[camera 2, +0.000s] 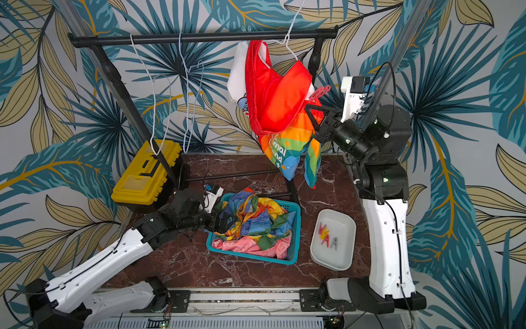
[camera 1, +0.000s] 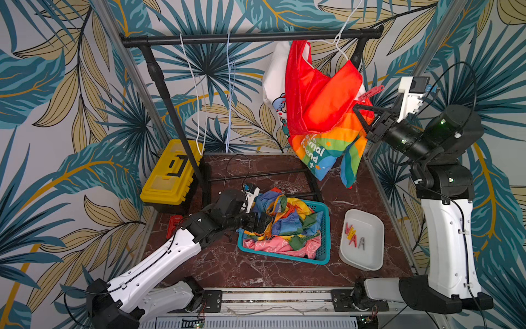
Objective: Remove the clothespins securing jackets to the hanger
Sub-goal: Adjust the hanger on the clothesline.
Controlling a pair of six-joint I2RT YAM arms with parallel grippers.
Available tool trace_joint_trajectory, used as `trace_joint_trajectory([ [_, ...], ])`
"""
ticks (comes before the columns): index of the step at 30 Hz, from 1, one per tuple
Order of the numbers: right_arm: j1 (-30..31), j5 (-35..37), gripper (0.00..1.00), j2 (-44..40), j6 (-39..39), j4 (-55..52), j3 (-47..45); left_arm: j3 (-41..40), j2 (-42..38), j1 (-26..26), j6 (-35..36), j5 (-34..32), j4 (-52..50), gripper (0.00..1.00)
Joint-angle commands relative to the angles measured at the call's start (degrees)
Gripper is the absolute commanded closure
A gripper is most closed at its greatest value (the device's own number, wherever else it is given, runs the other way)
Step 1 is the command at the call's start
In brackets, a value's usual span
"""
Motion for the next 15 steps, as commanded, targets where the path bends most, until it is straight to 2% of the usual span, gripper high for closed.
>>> trace_joint_trajectory([
  [1,-0.12,-0.72,1.00,-5.05,-0.80,1.81,-1.41,0.79,-2.80,0.19,0.08,-3.56,0.73,0.00],
  [8,-0.13,0.46,1.00,-14.70,-2.02,-1.69,-10.74,5.70,-4.74,0.24,3.31,-12.14,0.91,0.00],
  [15,-0.13,0.03,1.00,-22.55,-1.75,-4.67,-19.30,9.67,-5.06,0.81,2.97,-26.46,1.97,0.00],
])
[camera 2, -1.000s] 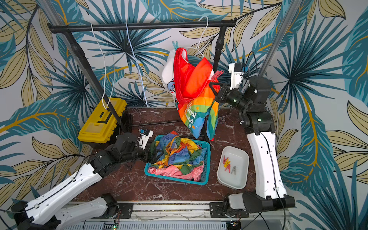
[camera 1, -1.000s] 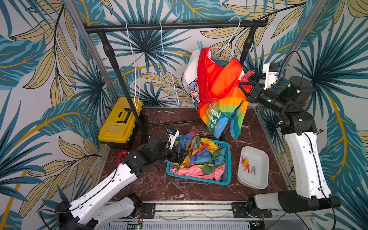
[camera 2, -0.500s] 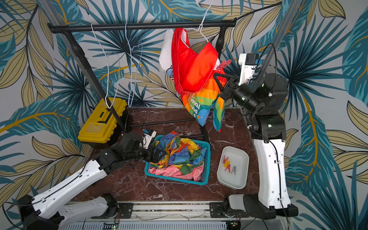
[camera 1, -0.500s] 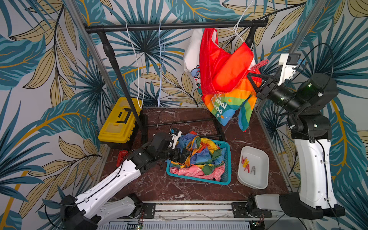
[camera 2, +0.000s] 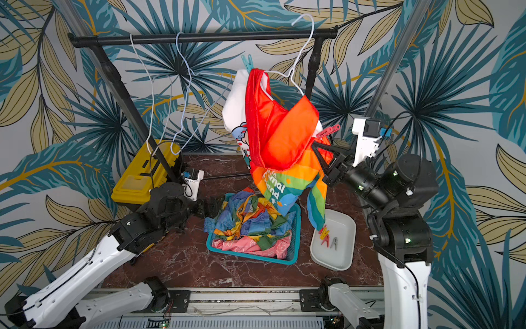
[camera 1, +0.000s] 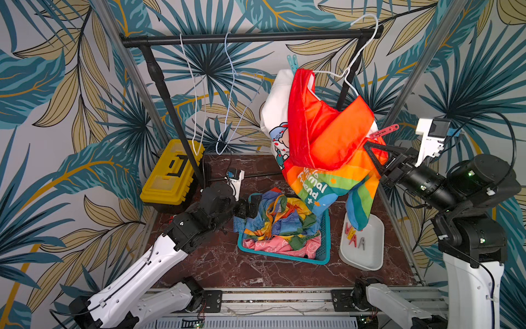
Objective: Remove the clothespins securing jackets to the hanger
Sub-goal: Adjust the hanger on the clothesline, then adjust the jacket in the basket.
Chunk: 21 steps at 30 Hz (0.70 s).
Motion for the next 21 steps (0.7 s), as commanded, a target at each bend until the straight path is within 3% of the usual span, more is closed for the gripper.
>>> trace_joint_trajectory([
  [1,-0.08,-0.19,1.00,-3.11,-0.46,1.54,-3.64,2.41,-0.20,0.93,0.57,-8.68,2.07,0.00],
  [6,-0.08,-1.55,1.00,-9.92,-0.16,-0.45,-10.89,4.53,2.24,2.43,0.04,-11.07,3.72,0.00],
  [10,-0.08,-3.97,1.00,-13.83,0.33,-2.10,-14.66,5.36,5.11,5.30,-1.08,-9.10,5.48,0.00],
  [16,-0.08,-7.18,1.00,-16.66,-0.81,-6.64,-15.07,7.29,12.75,11.44,-3.34,-9.22,8.26,0.00],
  [21,-0.02,-9.05,1.00,-17.97,-1.99,-10.16,-14.30,9.39,17.39,15.13,-4.96,-4.03,11.86,0.00],
])
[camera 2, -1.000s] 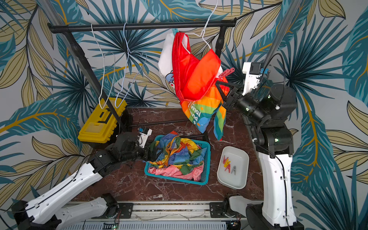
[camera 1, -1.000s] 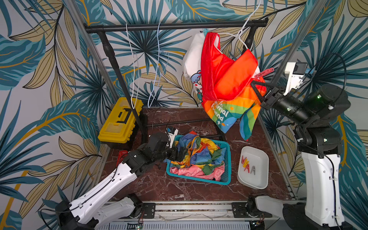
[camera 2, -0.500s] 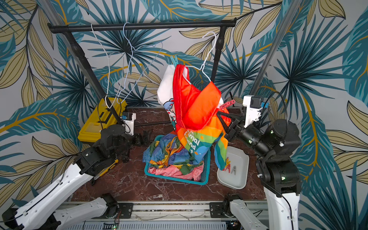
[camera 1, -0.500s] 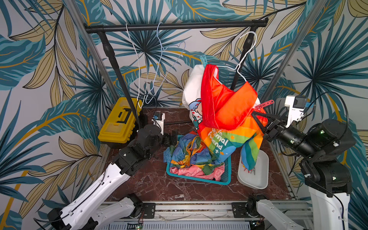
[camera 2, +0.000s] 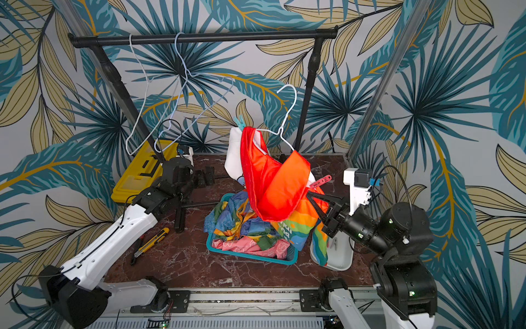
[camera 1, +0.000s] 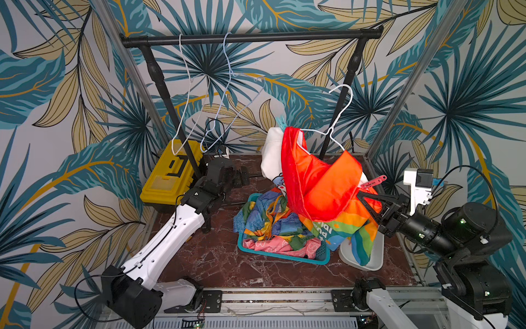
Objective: Remove the clothespins securing jackets to the hanger
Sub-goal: Adjust the jacket in the basket.
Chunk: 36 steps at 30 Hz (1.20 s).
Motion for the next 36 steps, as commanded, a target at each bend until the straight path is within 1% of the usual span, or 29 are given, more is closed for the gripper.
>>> trace_joint_trajectory([
  [1,-0.05,-3.41,1.00,-1.33,-1.64,1.14,0.77,3.72,1.81,1.25,-0.63,3.04,3.81,0.00],
  [5,-0.07,-7.38,1.00,-1.82,0.63,7.72,-3.33,6.10,5.05,1.25,2.01,8.18,3.79,0.00],
  [8,-0.08,-9.96,1.00,-0.48,3.70,14.78,-6.47,5.75,5.88,1.13,3.57,17.75,3.87,0.00],
  [9,-0.02,-11.25,1.00,0.07,5.29,18.12,-7.54,5.45,5.96,1.11,3.71,20.04,3.84,0.00],
  [12,0.03,-12.98,1.00,2.00,8.40,25.26,-9.32,4.16,5.45,0.86,4.31,24.31,3.87,0.00],
  [15,0.71,-14.31,1.00,5.39,9.62,28.15,-8.74,3.36,5.16,0.64,4.96,27.96,3.87,0.00],
  [17,3.49,-13.11,1.00,7.14,8.01,30.23,-8.55,2.84,4.80,0.42,4.87,28.78,3.95,0.00],
  [18,5.62,-11.22,1.00,8.02,5.92,29.29,-8.09,2.54,4.61,0.21,4.91,28.88,4.05,0.00],
  [20,10.44,-8.24,1.00,10.40,1.22,23.61,-6.10,1.98,4.44,0.00,5.02,29.19,4.60,0.00],
  [22,13.16,-8.58,1.00,11.93,0.04,23.32,-5.50,1.73,4.57,-0.11,5.28,29.40,4.95,0.01],
  [24,13.54,-8.54,1.00,11.79,0.41,24.81,-6.53,1.45,4.45,-0.11,5.38,29.35,4.87,0.00],
  [28,13.53,-7.44,1.00,10.42,-1.73,21.99,-9.95,-0.83,2.57,-0.30,4.47,28.86,4.87,0.00],
  [31,13.47,-5.16,1.00,8.63,-3.55,19.06,-14.30,-3.70,0.76,-0.46,3.05,29.10,4.87,0.00],
  [34,13.45,-4.53,1.00,7.18,-2.85,19.13,-19.85,-7.61,-1.67,-1.00,1.59,28.65,4.81,0.00],
  [36,13.45,-2.53,1.00,5.43,-2.87,19.11,-23.31,-10.41,-3.67,-1.53,1.06,28.69,4.77,0.00],
])
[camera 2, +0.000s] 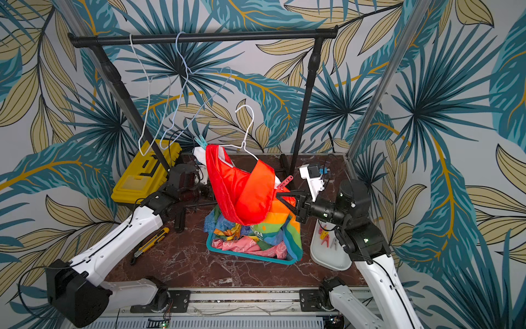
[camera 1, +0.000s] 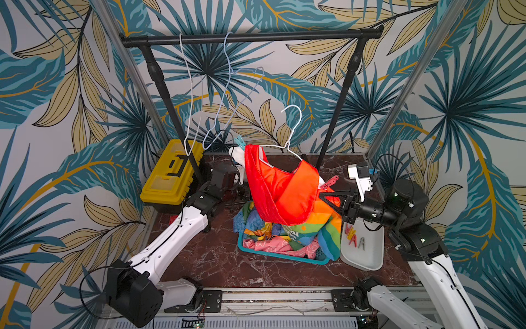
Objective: Remove the clothespins securing jackets to the hanger
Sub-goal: Adjust the jacket in the basket.
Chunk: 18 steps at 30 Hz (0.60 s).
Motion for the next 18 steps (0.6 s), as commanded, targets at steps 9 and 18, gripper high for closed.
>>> trace_joint_trajectory([
  [9,0.47,13.25,1.00,-3.16,-3.66,-1.61,-12.25,-12.79,-8.23,-3.56,-3.96,-0.12,-0.61,0.00],
  [18,0.47,19.18,1.00,-0.67,-1.29,2.80,-17.21,-15.22,-14.43,-4.11,-5.58,-1.50,-10.42,0.00],
])
